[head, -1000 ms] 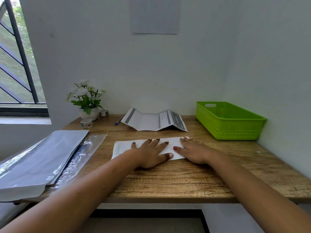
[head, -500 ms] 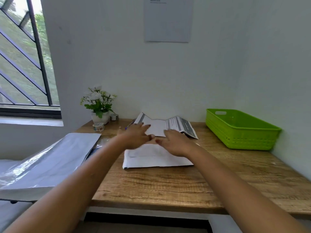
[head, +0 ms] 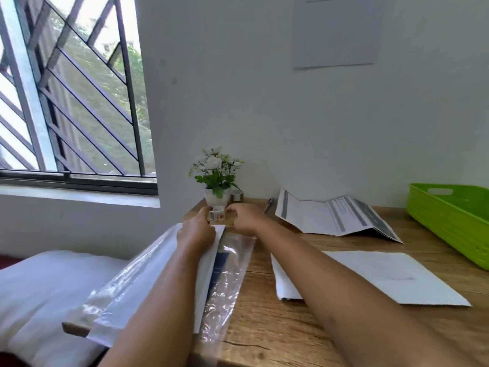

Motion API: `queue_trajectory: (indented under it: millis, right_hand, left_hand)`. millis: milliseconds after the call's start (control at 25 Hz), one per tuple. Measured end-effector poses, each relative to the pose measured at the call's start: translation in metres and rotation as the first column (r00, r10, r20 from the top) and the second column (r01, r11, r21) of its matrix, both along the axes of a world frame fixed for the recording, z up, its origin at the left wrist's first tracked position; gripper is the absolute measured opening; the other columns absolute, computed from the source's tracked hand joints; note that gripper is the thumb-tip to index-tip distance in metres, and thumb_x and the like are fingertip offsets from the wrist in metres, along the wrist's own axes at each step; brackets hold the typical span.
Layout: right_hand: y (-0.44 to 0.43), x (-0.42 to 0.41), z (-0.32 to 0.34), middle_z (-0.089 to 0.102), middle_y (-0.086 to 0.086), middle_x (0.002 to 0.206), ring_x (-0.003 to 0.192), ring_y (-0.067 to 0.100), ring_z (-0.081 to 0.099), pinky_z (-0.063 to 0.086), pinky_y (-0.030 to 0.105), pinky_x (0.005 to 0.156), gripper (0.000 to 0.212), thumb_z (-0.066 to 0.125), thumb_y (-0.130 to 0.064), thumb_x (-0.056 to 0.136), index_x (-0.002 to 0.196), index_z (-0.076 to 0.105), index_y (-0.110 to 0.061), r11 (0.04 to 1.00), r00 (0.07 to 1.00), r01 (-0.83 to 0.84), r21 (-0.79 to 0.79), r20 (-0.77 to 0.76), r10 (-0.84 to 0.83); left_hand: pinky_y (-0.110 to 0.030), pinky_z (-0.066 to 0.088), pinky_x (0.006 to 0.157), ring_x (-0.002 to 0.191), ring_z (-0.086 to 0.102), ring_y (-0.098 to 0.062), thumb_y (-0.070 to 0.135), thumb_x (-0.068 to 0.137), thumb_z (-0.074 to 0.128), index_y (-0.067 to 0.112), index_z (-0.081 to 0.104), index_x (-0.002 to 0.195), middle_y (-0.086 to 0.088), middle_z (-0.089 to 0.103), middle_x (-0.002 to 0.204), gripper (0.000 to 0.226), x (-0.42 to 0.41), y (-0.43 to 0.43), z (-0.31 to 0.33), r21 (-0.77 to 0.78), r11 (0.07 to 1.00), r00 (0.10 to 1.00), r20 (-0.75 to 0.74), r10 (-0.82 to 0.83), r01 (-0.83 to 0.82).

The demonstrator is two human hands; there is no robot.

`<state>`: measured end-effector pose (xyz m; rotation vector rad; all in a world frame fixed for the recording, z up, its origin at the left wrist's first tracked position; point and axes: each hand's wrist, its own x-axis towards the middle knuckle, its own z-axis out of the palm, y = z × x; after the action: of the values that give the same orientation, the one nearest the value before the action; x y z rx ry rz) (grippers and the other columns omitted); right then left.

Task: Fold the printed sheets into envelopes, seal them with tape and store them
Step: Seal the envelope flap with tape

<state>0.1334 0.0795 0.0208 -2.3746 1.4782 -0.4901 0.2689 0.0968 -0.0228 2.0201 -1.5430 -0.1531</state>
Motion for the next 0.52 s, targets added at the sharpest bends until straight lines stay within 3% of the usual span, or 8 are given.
queue_trajectory:
  millis: [160, 240, 520]
  right_hand:
    - [-0.031, 0.023, -0.007, 0.046, 0.010, 0.144, 0.127, 0.028, 0.048, 0.041, 0.035, 0.102, 0.056, 0.052, -0.023, 0.093, 0.146, 0.033, -0.030, 0.999, 0.990, -0.023, 0.025, -0.137, 0.026]
    - [-0.044, 0.032, -0.014, 0.043, 0.010, 0.146, 0.129, 0.030, 0.047, 0.041, 0.036, 0.101, 0.063, 0.051, -0.019, 0.092, 0.148, 0.026, -0.034, 1.000, 0.978, -0.004, 0.013, -0.207, 0.007]
    - [-0.054, 0.028, -0.018, 0.060, 0.006, 0.127, 0.115, 0.027, 0.056, 0.046, 0.034, 0.087, 0.035, 0.049, -0.023, 0.094, 0.127, 0.055, -0.030, 0.989, 0.986, 0.022, -0.146, -0.161, -0.046]
  left_hand:
    - [-0.039, 0.035, 0.099, 0.128, 0.039, -0.031, 0.019, 0.091, 0.043, 0.023, 0.033, 0.140, -0.011, 0.050, 0.136, 0.050, 0.000, -0.005, -0.007, 0.006, 0.998, 0.993, 0.096, 0.062, -0.063]
    - [-0.039, 0.033, 0.100, 0.129, 0.037, -0.032, 0.016, 0.091, 0.040, 0.019, 0.033, 0.139, -0.012, 0.049, 0.138, 0.049, -0.003, -0.003, -0.010, 0.000, 0.998, 0.988, 0.136, 0.069, -0.070]
    - [-0.042, 0.033, 0.099, 0.130, 0.036, -0.031, 0.012, 0.090, 0.038, 0.025, 0.024, 0.143, -0.010, 0.049, 0.138, 0.056, -0.009, 0.000, -0.006, -0.014, 0.999, 0.981, 0.184, 0.054, -0.052]
